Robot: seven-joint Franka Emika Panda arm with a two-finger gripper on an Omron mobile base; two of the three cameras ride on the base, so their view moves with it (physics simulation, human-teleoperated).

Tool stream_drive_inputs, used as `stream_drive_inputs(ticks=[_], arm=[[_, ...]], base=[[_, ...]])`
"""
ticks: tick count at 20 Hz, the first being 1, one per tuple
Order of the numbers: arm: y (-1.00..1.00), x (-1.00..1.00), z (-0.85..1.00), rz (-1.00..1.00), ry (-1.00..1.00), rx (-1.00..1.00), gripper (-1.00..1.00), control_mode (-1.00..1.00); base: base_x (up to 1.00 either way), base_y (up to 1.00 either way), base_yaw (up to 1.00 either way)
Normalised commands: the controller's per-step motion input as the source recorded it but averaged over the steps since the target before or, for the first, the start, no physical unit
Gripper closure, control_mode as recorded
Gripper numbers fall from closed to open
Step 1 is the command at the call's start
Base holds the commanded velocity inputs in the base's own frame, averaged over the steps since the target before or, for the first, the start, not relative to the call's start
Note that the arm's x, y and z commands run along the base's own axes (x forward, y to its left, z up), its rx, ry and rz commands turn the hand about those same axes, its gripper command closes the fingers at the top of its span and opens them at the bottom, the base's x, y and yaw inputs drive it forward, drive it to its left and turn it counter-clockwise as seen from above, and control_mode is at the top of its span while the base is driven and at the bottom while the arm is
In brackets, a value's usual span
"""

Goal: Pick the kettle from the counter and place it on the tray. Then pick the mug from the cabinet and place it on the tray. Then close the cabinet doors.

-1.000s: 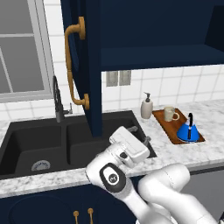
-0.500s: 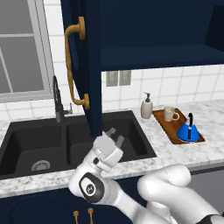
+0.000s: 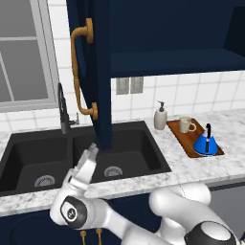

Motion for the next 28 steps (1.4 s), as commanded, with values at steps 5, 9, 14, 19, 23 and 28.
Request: stream_drive_inputs(ticks=[5, 9, 14, 19, 23, 28], arm=[[0.81, 0.43, 0.0, -0.01, 0.09, -0.1, -1.0, -1.0], [0.77, 0.39, 0.0, 0.0, 0.07, -0.09, -1.0, -1.0], [0.79, 0.15, 0.25, 0.0, 0.09, -0.11, -1.0, -1.0], [0.32, 0.0, 0.77, -0.04, 0.17, -0.05, -1.0, -1.0], [0.0, 0.03, 0.83, -0.09, 0.27, 0.0, -1.0, -1.0], [-0.23, 0.1, 0.69, -0.04, 0.27, 0.0, -1.0, -1.0]], base=[[0.0, 0.0, 0.0], [0.0, 0.0, 0.0], [0.0, 0.0, 0.0], [0.0, 0.0, 0.0], [0.0, 0.0, 0.0], [0.0, 0.0, 0.0]])
